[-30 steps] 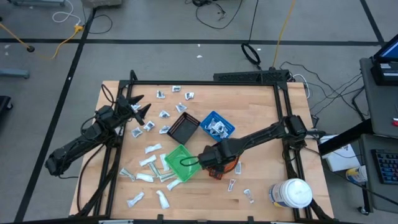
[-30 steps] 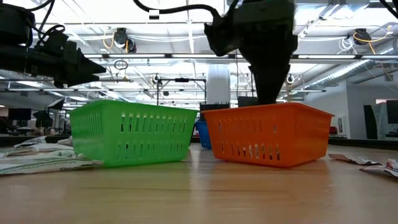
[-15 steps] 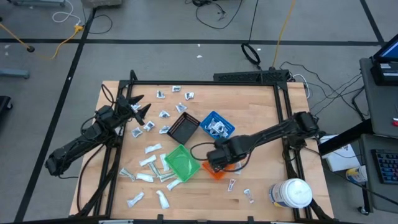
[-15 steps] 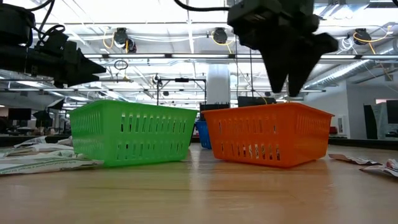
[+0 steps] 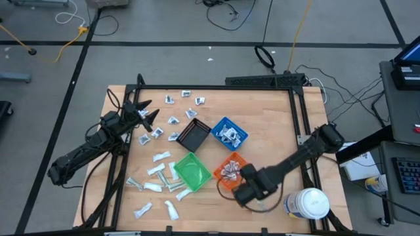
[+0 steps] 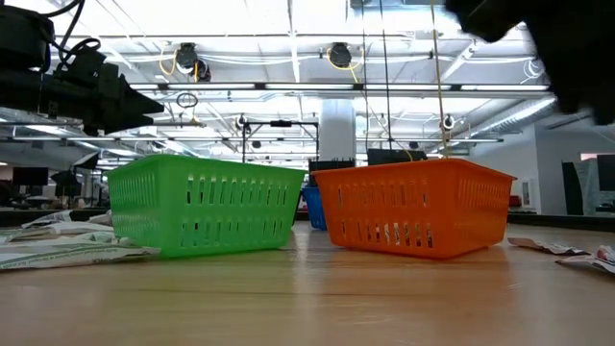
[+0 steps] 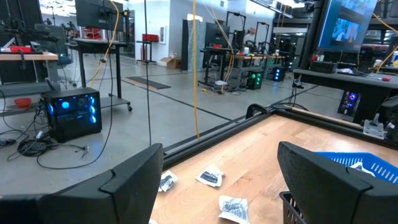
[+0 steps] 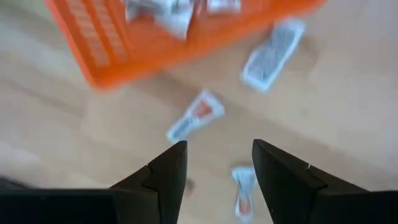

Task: Pick & Place First Aid Supplies
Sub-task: Put the orange ointment pack into the orange bin

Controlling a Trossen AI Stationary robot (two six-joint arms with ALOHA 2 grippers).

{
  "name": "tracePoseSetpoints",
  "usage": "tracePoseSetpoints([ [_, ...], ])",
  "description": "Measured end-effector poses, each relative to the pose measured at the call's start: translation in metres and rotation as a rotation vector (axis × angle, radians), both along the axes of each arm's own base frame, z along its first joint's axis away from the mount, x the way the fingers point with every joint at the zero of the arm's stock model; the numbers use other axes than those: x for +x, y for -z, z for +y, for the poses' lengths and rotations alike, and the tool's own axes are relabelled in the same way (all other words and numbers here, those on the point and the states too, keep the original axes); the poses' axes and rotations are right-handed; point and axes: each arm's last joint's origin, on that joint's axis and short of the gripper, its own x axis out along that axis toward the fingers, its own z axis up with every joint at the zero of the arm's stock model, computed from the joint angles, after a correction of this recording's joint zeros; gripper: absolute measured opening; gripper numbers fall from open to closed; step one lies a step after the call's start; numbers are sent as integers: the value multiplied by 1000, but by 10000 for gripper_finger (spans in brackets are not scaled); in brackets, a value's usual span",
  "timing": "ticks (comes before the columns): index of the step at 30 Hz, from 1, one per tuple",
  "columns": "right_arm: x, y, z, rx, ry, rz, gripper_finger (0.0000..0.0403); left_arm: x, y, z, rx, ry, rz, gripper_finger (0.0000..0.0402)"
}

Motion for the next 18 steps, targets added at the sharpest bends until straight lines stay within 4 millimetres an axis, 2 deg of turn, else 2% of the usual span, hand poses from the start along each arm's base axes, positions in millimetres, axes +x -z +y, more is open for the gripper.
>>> tracePoseSetpoints([
  [10,-29,3,40,44,-87,28,176,0,0,0,0,0,0,324],
  [18,-34,41,41,149,-116,47,176,0,0,0,0,0,0,324],
])
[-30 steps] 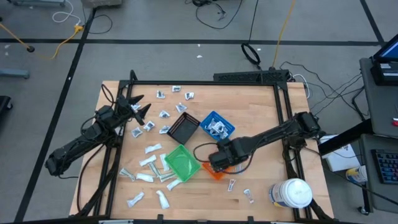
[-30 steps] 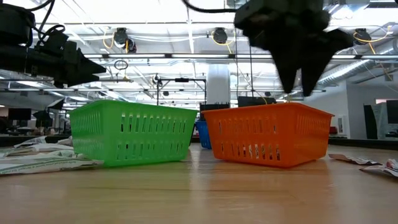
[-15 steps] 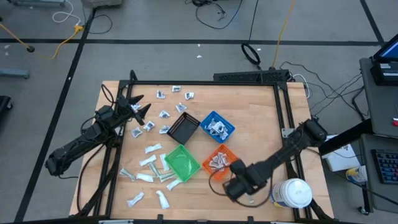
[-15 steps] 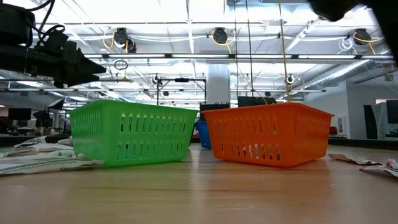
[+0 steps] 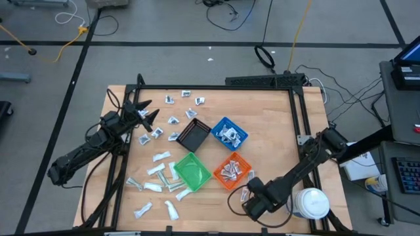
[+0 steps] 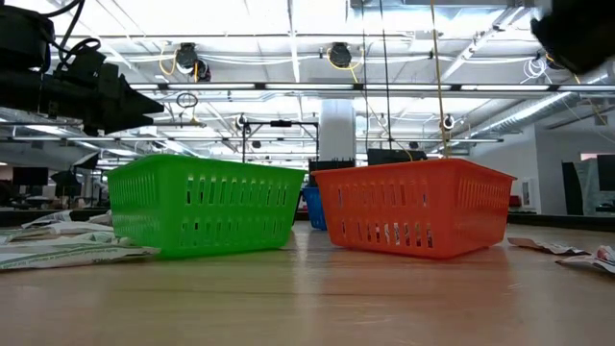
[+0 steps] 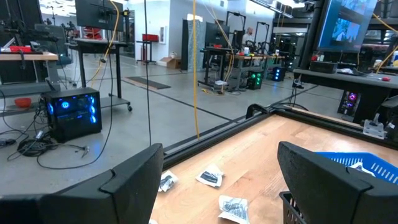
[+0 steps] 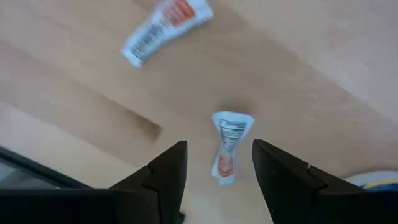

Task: Pick & Place First Aid Supplies
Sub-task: Put the orange ointment pack into the orange bin

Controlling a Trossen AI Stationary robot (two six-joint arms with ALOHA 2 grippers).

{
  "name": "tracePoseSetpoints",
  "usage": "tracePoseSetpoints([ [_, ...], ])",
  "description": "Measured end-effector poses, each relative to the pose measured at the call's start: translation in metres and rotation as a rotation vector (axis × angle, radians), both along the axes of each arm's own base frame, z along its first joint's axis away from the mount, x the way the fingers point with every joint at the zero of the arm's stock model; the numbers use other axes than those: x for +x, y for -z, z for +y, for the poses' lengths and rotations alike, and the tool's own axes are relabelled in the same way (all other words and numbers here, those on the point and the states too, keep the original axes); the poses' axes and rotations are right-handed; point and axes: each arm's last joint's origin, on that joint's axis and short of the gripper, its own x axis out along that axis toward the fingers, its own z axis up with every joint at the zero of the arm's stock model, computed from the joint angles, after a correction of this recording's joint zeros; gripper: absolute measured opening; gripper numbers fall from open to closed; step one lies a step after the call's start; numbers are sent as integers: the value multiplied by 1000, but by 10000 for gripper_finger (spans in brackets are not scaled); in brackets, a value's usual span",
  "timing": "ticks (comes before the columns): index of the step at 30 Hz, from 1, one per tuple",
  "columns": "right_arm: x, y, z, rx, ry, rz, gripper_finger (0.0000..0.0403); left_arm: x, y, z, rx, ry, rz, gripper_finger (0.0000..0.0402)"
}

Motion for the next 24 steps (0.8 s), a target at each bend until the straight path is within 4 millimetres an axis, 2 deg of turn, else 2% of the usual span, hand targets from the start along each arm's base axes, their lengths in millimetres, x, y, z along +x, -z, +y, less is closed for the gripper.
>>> tracePoseSetpoints([
  [7,-7,29,-3,82,-22,17,176,0,0,0,0,0,0,324],
  [13,-13,42,-6,129,-31,59,163,0,0,0,0,0,0,324],
  [17,-12,45,-5,152,-38,32,122,0,0,0,0,0,0,324],
  [24,-9,45,-7,161,-58,14,16,0,0,0,0,0,0,324],
])
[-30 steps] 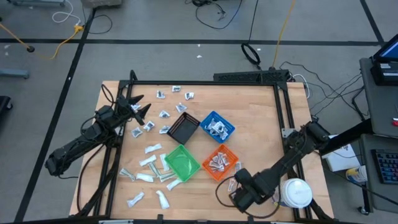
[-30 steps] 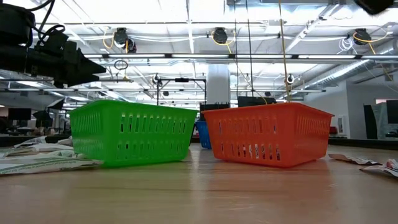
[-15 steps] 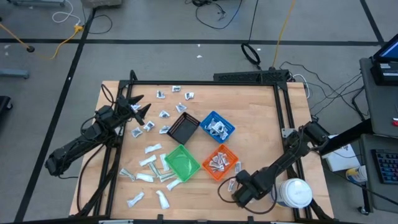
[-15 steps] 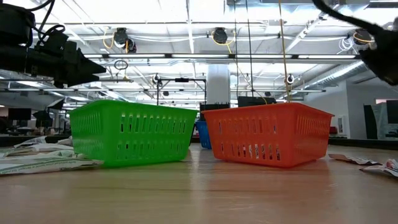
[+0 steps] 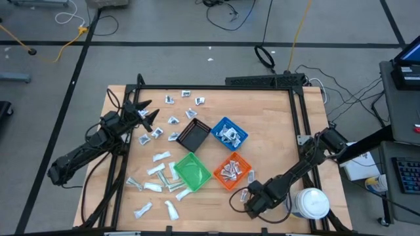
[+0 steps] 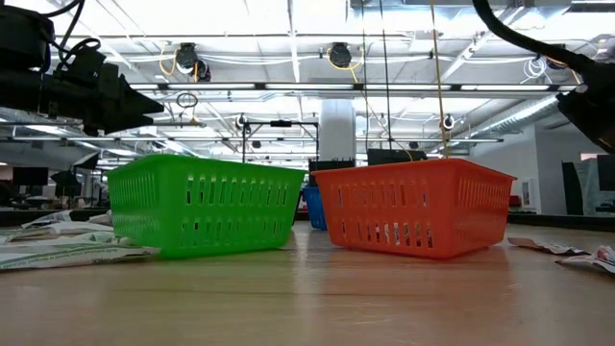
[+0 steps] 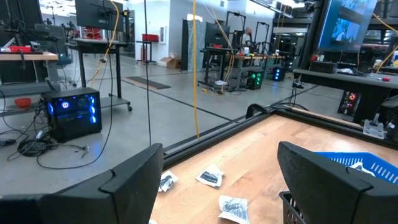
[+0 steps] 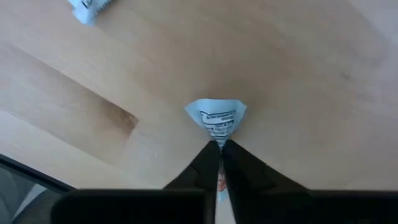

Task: Pick & Place First Aid Supplies
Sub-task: Put the orange ointment pack into the orange bin

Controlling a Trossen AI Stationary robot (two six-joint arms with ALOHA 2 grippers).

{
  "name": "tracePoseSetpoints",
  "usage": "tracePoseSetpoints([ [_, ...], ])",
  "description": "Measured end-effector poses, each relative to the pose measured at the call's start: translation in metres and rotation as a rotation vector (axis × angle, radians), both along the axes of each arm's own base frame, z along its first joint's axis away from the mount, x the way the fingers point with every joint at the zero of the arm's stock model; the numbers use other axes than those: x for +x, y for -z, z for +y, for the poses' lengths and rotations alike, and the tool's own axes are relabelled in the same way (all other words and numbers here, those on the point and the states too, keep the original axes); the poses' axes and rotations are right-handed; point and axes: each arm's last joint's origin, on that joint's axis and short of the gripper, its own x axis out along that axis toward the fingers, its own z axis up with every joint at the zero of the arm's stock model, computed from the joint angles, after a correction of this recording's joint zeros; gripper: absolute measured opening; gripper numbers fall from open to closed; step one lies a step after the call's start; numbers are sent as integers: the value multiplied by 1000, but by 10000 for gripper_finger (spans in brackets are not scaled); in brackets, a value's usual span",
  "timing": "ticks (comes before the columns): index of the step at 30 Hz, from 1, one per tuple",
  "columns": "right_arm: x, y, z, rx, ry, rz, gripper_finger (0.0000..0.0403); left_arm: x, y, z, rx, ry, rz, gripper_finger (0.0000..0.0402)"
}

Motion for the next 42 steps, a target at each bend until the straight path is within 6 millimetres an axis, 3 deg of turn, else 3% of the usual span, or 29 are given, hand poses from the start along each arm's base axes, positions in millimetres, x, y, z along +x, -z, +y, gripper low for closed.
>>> tracePoseSetpoints([
  [4,3,-9,-5,2,-21,-9,9,0,0,0,0,0,0,324],
  [15,0,-65,-37,-26,-276,-64,2,0,0,0,0,0,0,324],
  [21,-9,-79,-49,-35,-473,-88,1,0,0,0,0,0,0,324],
  [26,-3,-79,-58,-31,-590,-133,1,0,0,0,0,0,0,324],
  [32,19,-78,-81,-39,-636,-153,1,0,0,0,0,0,0,324],
  [42,75,-93,-121,-53,-727,-241,0,0,0,0,0,0,0,324],
])
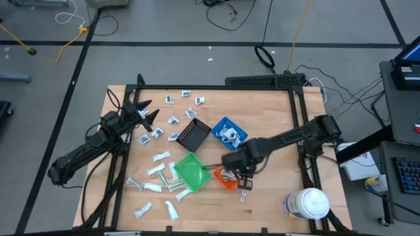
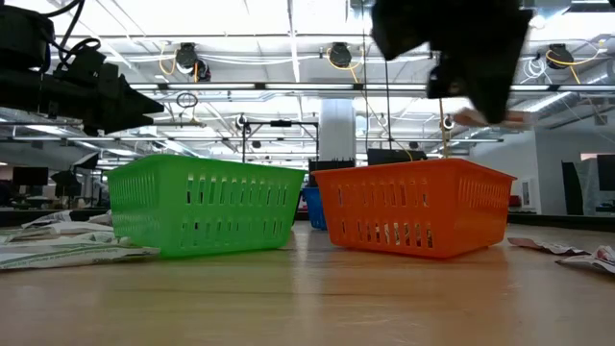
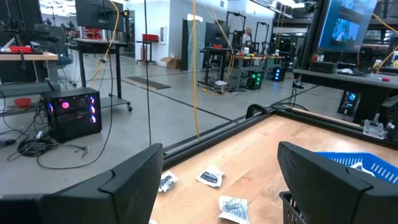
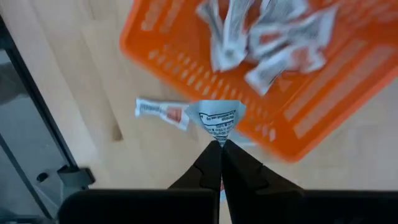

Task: Pick & Place First Aid Supplies
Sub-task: Put the orange ointment pack into the orange bin

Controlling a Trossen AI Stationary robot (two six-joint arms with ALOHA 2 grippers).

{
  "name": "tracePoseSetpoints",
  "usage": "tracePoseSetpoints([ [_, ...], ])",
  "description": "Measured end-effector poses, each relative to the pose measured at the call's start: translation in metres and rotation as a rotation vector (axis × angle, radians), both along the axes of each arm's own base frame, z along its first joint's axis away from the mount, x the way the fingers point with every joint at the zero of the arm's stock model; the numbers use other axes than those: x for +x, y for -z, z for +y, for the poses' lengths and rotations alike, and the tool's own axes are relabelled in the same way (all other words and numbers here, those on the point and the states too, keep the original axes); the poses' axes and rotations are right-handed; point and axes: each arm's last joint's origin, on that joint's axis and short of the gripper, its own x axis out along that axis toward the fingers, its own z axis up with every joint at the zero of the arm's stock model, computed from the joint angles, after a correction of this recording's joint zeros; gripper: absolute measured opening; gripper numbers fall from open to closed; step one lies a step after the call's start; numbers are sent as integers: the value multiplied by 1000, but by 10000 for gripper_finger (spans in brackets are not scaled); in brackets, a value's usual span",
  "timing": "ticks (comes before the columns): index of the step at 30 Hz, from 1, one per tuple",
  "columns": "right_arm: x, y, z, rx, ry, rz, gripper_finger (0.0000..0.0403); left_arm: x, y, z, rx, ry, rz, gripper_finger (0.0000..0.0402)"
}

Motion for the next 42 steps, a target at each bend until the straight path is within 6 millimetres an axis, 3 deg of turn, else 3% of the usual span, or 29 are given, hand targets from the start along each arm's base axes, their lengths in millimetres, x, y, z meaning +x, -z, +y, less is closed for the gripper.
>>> tracePoseSetpoints([
  [7,21,-18,-26,-37,-17,-20,0,0,0,0,0,0,0,324],
  [12,26,-19,-31,-87,-20,-61,0,0,0,0,0,0,0,324],
  [29,54,54,-7,-172,-105,30,0,0,0,0,0,0,0,324],
  [33,56,60,-6,-174,-107,45,1,0,0,0,0,0,0,324],
  [37,56,60,-6,-173,-105,46,32,0,0,0,0,0,0,324],
  [42,55,60,-6,-175,-78,51,121,0,0,0,0,0,0,324],
])
